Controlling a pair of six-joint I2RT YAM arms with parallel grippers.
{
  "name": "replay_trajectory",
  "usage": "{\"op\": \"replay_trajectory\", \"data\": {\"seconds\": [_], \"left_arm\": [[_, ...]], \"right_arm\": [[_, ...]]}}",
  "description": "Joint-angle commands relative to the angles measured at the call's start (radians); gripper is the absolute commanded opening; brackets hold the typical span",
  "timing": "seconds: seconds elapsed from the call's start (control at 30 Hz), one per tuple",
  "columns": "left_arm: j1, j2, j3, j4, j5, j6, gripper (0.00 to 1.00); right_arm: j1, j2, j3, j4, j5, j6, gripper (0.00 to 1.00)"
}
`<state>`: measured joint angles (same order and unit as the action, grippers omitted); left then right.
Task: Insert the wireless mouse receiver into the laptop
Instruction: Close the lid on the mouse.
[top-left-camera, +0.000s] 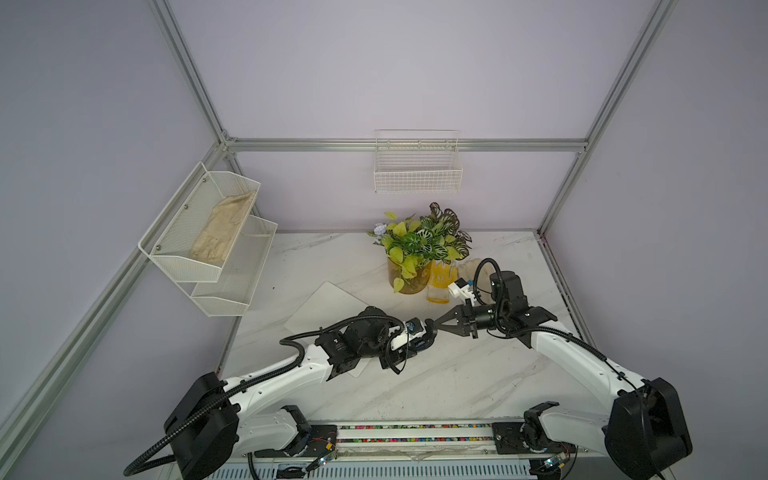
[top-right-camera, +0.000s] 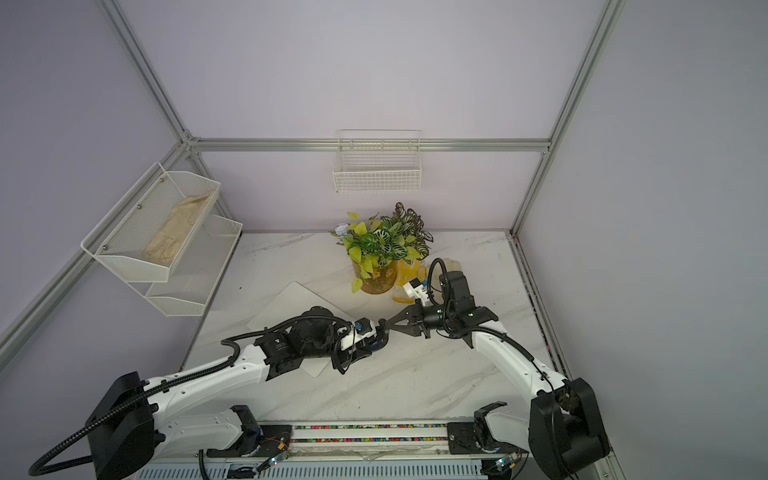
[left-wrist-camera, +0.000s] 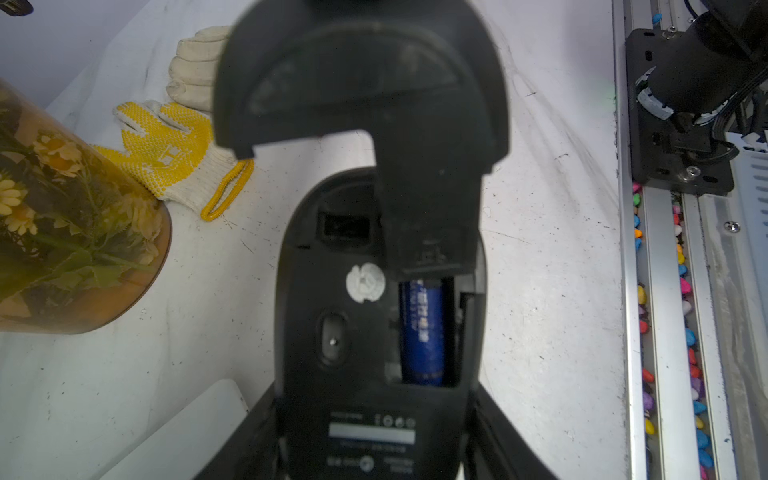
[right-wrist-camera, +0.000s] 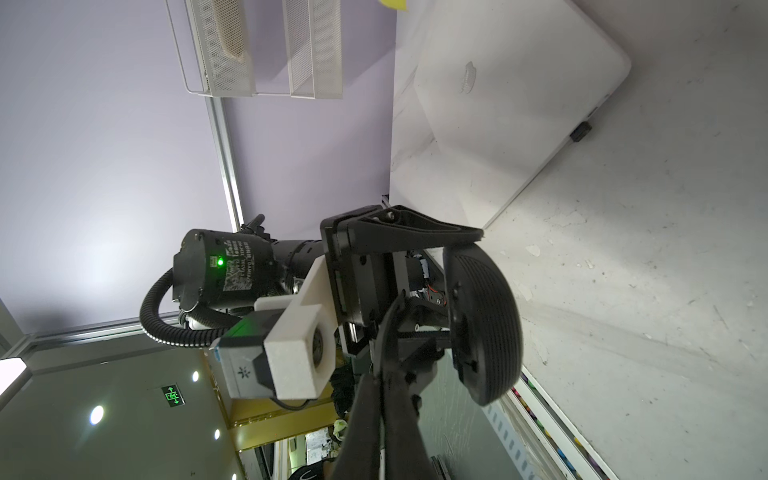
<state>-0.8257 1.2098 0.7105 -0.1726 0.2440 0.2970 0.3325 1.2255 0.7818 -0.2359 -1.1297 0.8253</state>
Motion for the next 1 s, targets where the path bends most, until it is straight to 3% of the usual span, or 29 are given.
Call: {"op": "replay_trajectory", "data": {"seconds": [0.0,0.67,0.97], "left_arm": [[0.005,-0.008,0.049,0.053,0.016,-0.019,0.36],[0.007,-0.015,0.063,0.059,0.037,-0.053,0.34],[0.006,-0.014,0.058,0.072,0.035,-0.056,0.33]], "right_arm": [[0.007,0.009,-0.014,0.027,0.026,-0.007,0.0],[0.016,0.019,-0.02,-0.01,0.118,-0.044,0.0],[0.014,0.02,0.0,-0.055,0.135,-0.071,0.09]]}}
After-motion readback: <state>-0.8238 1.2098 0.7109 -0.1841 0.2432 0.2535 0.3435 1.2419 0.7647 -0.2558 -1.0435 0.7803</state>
